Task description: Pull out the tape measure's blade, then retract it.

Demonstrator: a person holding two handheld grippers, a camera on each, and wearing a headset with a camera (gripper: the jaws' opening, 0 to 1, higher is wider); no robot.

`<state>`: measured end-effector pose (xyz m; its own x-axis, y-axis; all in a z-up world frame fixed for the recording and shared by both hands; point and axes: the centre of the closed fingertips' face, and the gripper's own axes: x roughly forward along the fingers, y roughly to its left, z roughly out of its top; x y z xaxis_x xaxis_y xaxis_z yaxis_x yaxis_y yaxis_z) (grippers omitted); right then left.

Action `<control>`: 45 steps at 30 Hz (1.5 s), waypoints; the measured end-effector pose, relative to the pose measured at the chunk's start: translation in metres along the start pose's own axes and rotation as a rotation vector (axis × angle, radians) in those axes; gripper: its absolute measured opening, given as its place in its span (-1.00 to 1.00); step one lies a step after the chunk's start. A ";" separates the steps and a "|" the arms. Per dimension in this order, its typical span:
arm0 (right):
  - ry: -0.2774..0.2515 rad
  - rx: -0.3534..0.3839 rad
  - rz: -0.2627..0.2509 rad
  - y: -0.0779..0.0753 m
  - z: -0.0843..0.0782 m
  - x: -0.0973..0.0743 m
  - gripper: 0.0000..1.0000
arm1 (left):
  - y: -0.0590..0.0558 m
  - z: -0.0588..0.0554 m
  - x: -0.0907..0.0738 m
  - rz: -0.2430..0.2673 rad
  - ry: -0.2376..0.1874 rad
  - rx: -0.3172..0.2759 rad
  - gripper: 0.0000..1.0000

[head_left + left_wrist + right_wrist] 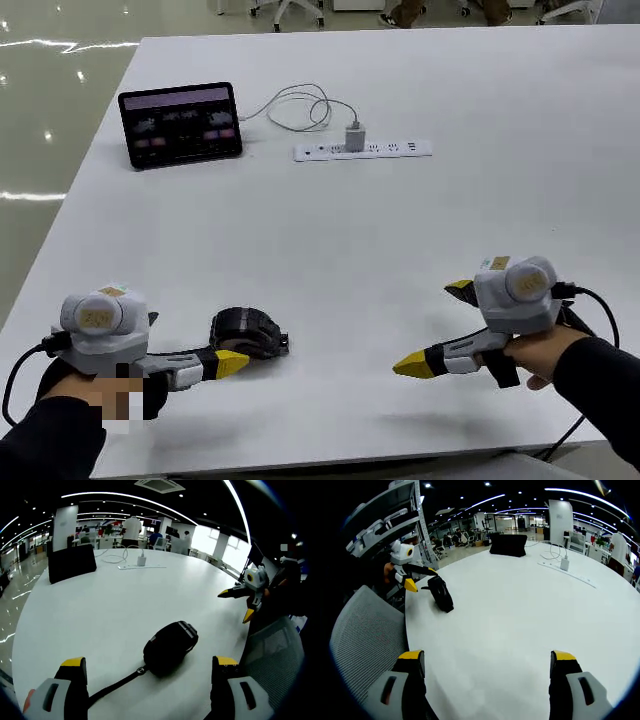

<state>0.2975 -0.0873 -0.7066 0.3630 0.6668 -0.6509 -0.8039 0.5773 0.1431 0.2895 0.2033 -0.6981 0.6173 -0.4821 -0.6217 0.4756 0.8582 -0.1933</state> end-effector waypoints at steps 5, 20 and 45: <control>-0.008 0.016 -0.026 -0.007 -0.008 -0.016 1.00 | 0.001 0.001 -0.013 0.007 -0.019 0.016 0.99; -0.046 0.089 -0.130 -0.021 -0.029 -0.075 1.00 | -0.009 -0.002 -0.034 -0.009 -0.023 0.058 1.00; -0.030 0.117 -0.147 -0.025 -0.053 -0.099 1.00 | -0.003 0.002 -0.046 0.001 -0.045 0.025 1.00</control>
<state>0.2566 -0.1929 -0.6851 0.4875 0.5843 -0.6487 -0.6817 0.7190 0.1353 0.2611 0.2221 -0.6675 0.6450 -0.4893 -0.5870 0.4901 0.8542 -0.1735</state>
